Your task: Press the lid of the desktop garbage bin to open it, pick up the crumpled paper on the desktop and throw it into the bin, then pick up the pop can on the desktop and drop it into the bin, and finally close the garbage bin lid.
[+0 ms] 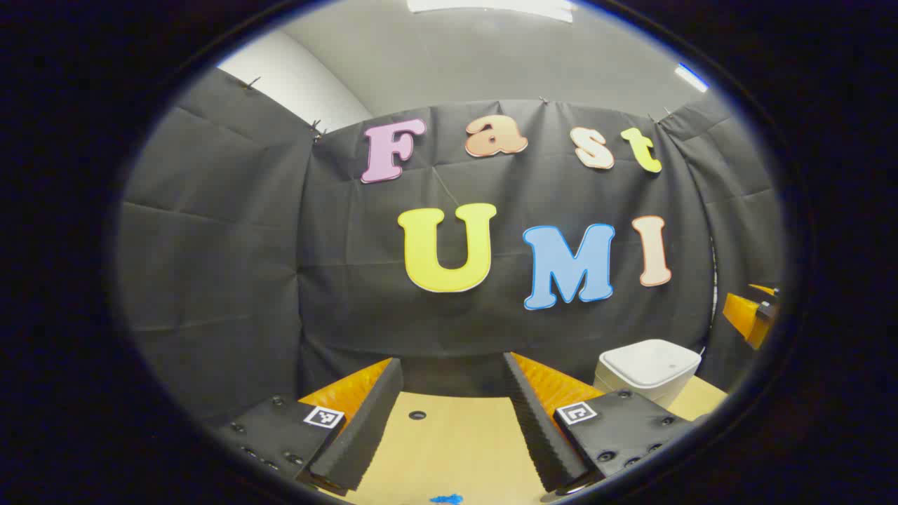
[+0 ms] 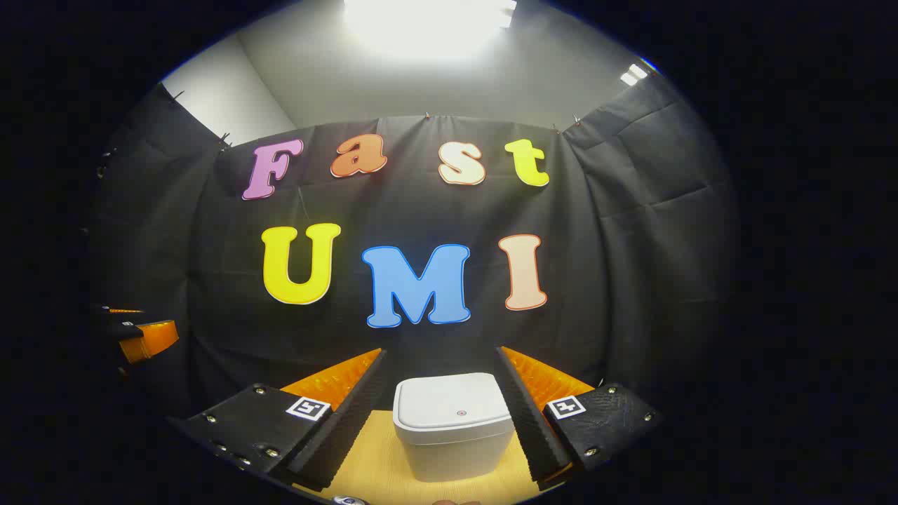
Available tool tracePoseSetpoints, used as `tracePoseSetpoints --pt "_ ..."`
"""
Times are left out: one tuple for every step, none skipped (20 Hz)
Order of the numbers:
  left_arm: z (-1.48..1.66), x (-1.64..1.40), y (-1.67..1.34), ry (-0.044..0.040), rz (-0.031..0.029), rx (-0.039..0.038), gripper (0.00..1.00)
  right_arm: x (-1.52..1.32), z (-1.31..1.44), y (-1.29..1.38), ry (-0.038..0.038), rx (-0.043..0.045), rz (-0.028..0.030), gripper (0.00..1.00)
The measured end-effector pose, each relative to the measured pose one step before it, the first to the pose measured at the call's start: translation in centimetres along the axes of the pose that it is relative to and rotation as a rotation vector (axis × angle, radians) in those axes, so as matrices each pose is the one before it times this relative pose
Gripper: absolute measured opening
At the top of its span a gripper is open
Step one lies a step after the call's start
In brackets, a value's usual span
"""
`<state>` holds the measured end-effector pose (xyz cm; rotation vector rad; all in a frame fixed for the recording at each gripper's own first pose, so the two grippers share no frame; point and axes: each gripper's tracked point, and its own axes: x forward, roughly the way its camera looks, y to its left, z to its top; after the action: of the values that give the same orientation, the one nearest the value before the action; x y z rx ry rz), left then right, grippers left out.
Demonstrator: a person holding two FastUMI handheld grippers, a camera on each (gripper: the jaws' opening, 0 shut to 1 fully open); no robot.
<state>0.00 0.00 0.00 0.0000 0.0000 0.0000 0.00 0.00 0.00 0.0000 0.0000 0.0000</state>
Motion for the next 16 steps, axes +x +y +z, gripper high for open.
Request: tracePoseSetpoints --pt "-0.19 0.134 0.063 0.00511 0.00645 -0.00359 0.95 0.147 0.082 -0.007 0.0005 -0.00463 -0.00053 0.97" --pt "-0.112 -0.043 0.099 0.00468 0.00727 -0.0009 0.95 0.107 -0.084 0.141 0.00099 -0.00353 0.00266 0.97" --pt "-0.039 0.051 0.112 0.00138 0.00679 0.00161 0.95 0.182 0.036 0.18 0.00365 -0.00224 0.00602 0.97" --pt "-0.036 0.021 -0.024 -0.00086 0.00058 0.00183 0.94 0.275 -0.167 0.094 0.00409 -0.00259 0.00554 0.97" --pt "0.151 -0.106 -0.061 -0.00114 0.00059 0.00268 0.95 0.202 0.004 0.033 0.00267 -0.00294 0.00273 0.97" --pt "0.026 -0.032 0.053 -0.00154 0.00252 0.0015 0.95 0.182 -0.092 0.062 0.00281 -0.00241 0.0002 0.97" --pt "-0.123 -0.041 0.031 0.00029 0.00215 0.00085 0.95 0.136 -0.037 0.074 0.00402 -0.00067 -0.00016 0.97" --pt "-0.06 0.006 0.039 0.00121 0.00354 -0.00041 0.95 0.051 -0.133 0.092 0.00406 0.00075 0.00171 0.97" --pt "-0.011 0.07 -0.005 0.00101 0.00115 -0.00295 0.95 0.052 0.002 0.012 0.00228 -0.00099 -0.00035 0.97" --pt "-0.102 0.023 0.085 0.00037 0.00263 -0.003 0.94 0.066 -0.083 0.046 0.00047 -0.00294 -0.00084 0.97" --pt "-0.14 0.06 0.06 0.00234 0.00151 -0.00162 0.94 0.044 0.12 0.047 -0.00231 -0.00475 0.00047 0.97" --pt "-0.177 0.035 0.088 0.00312 0.00196 -0.00158 0.94 -0.033 0.043 0.065 -0.00021 -0.00295 0.00013 0.97" --pt "-0.118 0.045 0.091 0.00344 0.00219 -0.00103 0.94 0.044 0.032 0.164 0.00088 0.00121 0.00309 0.97" --pt "-0.053 0.01 0.047 0.00175 0.00404 -0.0026 0.93 0.018 -0.199 0.098 0.00219 0.00356 0.00524 0.97" --pt "-0.15 0.045 0.079 0.00103 0.00309 -0.0032 0.95 0.179 -0.035 0.089 0.00452 0.0019 0.00198 0.96" --pt "-0.168 0.061 0.043 0.00155 0.00247 -0.00393 0.95 0.067 -0.046 0.472 0.00577 0.00101 0.00572 0.94"
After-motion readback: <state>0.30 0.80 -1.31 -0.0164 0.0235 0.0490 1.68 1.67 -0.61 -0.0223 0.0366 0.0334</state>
